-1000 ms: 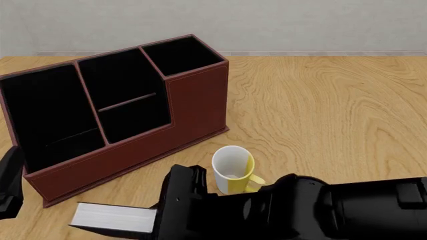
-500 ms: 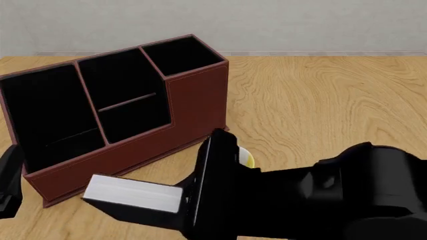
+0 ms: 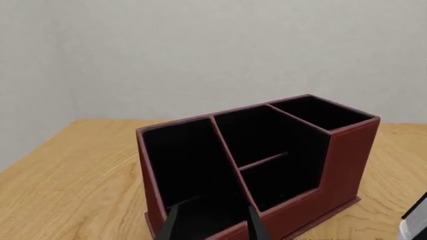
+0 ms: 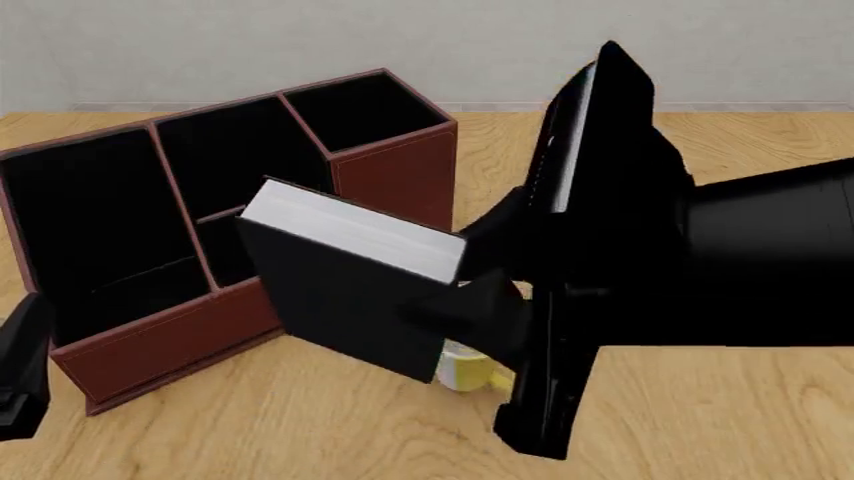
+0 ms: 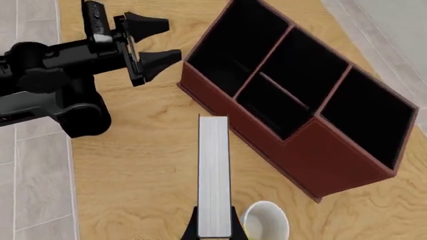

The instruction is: Pick up the book and place it in the right compartment of the caddy.

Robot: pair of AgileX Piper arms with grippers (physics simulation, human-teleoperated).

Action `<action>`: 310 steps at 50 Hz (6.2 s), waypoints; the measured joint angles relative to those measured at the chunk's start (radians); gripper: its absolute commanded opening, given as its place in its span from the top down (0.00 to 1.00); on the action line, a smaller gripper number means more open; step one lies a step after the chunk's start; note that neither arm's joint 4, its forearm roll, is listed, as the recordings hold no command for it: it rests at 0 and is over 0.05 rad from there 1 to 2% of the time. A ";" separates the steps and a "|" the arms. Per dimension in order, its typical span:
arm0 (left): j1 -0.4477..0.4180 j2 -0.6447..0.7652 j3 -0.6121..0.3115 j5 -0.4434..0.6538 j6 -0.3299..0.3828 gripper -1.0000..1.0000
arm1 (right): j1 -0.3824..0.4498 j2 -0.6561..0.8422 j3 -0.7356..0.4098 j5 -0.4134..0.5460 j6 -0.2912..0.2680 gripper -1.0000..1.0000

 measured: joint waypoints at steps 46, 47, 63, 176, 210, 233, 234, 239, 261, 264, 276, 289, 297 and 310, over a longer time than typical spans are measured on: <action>-0.073 0.000 0.018 0.006 0.001 0.00 | -0.228 0.129 -0.739 0.494 -0.030 1.00; -0.074 0.000 0.019 0.006 0.001 0.00 | -0.230 0.137 -0.751 0.498 -0.033 1.00; -0.082 0.000 0.020 0.008 0.004 0.00 | -0.261 0.299 -0.938 0.541 -0.074 1.00; -0.159 0.002 0.031 0.044 0.055 0.00 | -0.442 0.925 -1.314 0.406 -0.091 1.00; -0.147 0.002 0.034 0.047 0.054 0.00 | -0.431 0.938 -1.212 0.310 -0.047 1.00; -0.143 0.006 0.023 0.059 0.053 0.00 | -0.428 0.946 -1.140 0.243 -0.025 1.00; -0.143 0.006 0.021 0.061 0.053 0.00 | -0.428 0.946 -1.137 0.240 -0.024 1.00; -0.142 0.006 0.018 0.065 0.053 0.00 | -0.429 0.951 -1.127 0.228 -0.021 1.00; -0.137 0.014 0.033 0.047 0.052 0.00 | -0.442 0.982 -1.103 0.190 -0.015 1.00; -0.136 0.015 0.033 0.046 0.052 0.00 | -0.443 0.985 -1.098 0.183 -0.013 1.00; -0.133 0.021 0.035 0.039 0.054 0.00 | -0.445 0.996 -1.072 0.152 -0.001 1.00; -0.132 0.030 0.035 0.030 0.058 0.00 | -0.441 1.003 -1.029 0.110 0.018 1.00; -0.131 0.037 0.036 0.024 0.061 0.00 | -0.439 1.009 -1.011 0.091 0.026 1.00; -0.130 0.046 0.036 0.018 0.062 0.00 | -0.441 1.018 -0.994 0.072 0.033 1.00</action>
